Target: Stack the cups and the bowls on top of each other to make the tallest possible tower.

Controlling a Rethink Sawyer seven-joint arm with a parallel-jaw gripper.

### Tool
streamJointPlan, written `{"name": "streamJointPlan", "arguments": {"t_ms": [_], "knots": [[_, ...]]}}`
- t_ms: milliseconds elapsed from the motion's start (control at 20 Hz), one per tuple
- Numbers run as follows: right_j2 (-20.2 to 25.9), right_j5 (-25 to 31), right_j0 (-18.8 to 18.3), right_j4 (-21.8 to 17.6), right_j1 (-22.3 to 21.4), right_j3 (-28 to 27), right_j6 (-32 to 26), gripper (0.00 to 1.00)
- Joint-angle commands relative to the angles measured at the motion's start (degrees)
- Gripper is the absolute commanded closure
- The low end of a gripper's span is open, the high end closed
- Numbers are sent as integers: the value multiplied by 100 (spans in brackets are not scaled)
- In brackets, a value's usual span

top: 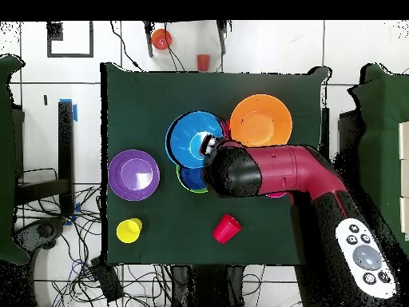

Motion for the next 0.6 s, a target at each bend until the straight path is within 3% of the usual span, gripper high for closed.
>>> {"name": "streamJointPlan", "arguments": {"t_ms": [50,600], "knots": [[80,-295,169,-301,461,170,-326,100],[23,-1103,32,-532,765,528,-148,100]]}}
